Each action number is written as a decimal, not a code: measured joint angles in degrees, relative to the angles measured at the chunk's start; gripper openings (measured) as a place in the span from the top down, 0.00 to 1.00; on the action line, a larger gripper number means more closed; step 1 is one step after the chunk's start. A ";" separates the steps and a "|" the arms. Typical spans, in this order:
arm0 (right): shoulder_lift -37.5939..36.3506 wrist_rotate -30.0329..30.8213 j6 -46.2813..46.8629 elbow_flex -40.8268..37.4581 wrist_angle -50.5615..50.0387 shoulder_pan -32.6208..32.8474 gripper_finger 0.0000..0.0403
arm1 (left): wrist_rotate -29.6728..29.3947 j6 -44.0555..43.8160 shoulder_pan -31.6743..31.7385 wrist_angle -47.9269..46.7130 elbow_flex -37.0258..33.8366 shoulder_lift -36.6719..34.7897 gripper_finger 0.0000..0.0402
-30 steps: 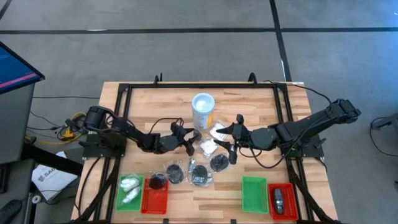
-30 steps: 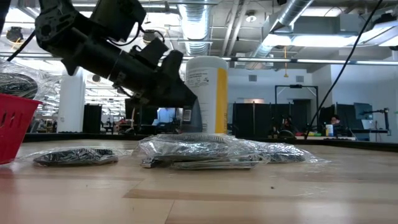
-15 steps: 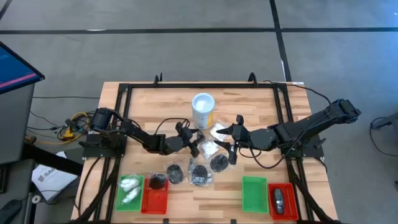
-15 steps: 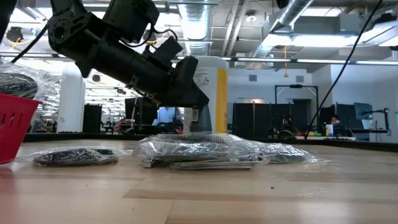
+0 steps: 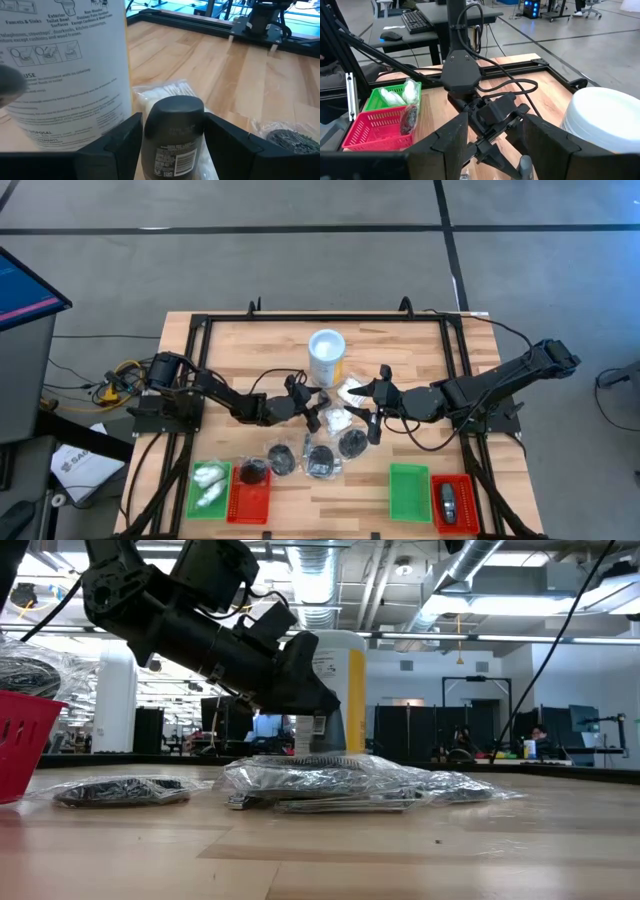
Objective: Pick & Place Travel size toiletries
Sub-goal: Put the deodorant into the right red bin
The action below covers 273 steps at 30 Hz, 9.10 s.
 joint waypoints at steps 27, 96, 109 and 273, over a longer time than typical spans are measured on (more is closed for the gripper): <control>0.00 0.00 0.00 0.00 0.02 0.00 0.55 | -0.16 -0.46 1.19 0.58 0.96 0.63 0.40; 0.00 0.00 0.00 -0.04 -0.35 0.04 0.55 | 0.26 -0.48 -3.67 -2.79 3.74 -22.99 0.54; 0.00 0.00 0.00 -0.02 -0.05 -0.25 0.55 | 2.37 -0.99 -3.69 -2.40 3.74 -25.05 0.53; 12.83 -13.57 -7.35 0.90 23.53 -9.35 0.37 | 12.78 8.63 -6.16 6.36 9.81 -19.22 0.54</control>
